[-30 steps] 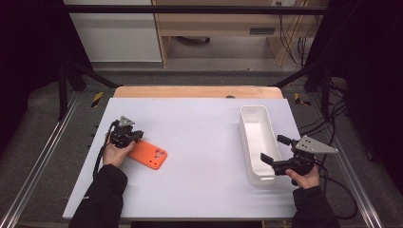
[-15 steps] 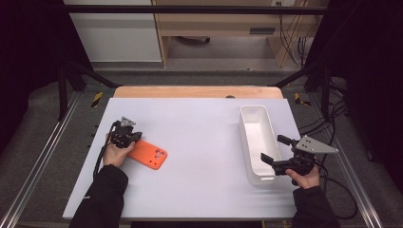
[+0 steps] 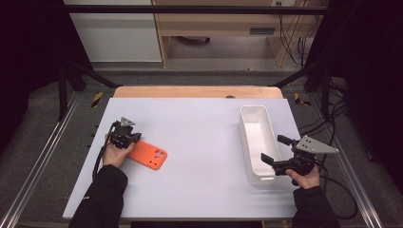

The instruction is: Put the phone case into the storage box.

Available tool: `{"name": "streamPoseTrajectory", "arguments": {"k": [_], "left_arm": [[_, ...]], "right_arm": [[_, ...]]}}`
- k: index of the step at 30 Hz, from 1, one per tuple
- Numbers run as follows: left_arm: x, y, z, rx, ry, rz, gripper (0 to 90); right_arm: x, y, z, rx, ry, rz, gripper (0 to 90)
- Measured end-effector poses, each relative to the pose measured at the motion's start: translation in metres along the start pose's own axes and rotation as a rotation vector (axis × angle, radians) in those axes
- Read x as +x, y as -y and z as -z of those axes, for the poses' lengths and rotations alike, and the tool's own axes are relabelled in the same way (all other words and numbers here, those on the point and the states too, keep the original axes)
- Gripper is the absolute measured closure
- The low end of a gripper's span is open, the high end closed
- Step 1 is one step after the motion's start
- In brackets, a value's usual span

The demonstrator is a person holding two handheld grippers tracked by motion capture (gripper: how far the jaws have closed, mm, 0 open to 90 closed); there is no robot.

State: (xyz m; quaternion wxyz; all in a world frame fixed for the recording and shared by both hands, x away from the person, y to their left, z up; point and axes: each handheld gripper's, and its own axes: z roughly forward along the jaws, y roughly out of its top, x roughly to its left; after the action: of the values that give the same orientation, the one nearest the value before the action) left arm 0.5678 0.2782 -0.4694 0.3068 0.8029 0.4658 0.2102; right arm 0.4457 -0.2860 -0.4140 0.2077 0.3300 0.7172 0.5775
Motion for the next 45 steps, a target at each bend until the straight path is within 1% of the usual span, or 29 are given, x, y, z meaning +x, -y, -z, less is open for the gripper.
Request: {"name": "streamPoseTrajectory", "arguments": {"k": [7,16,25,34,39,40,45], "left_arm": [[-0.002,0.001,0.004,0.021,-0.010,-0.013,90.0],[-0.004,0.004,0.009,0.044,-0.008,-0.017,90.0],[-0.005,0.012,0.018,0.056,0.001,-0.010,90.0],[-0.007,0.020,0.026,0.063,-0.005,-0.005,90.0],[-0.009,0.024,0.030,0.067,-0.005,-0.006,90.0],[-0.010,0.026,0.033,0.070,-0.005,-0.013,90.0],[-0.012,0.031,0.037,0.072,-0.001,-0.011,90.0]], "right_arm": [[0.000,-0.001,0.000,0.000,0.000,0.001,0.9],[0.000,-0.001,0.001,-0.006,-0.005,0.000,0.9],[0.000,-0.001,0.001,-0.003,-0.006,-0.002,0.9],[0.000,-0.001,0.002,-0.004,-0.007,0.000,0.9],[0.000,-0.001,0.002,-0.005,-0.005,-0.001,0.9],[0.000,-0.001,0.002,-0.007,-0.006,-0.001,0.9],[0.000,-0.001,0.002,-0.005,-0.005,-0.001,0.9]]}}
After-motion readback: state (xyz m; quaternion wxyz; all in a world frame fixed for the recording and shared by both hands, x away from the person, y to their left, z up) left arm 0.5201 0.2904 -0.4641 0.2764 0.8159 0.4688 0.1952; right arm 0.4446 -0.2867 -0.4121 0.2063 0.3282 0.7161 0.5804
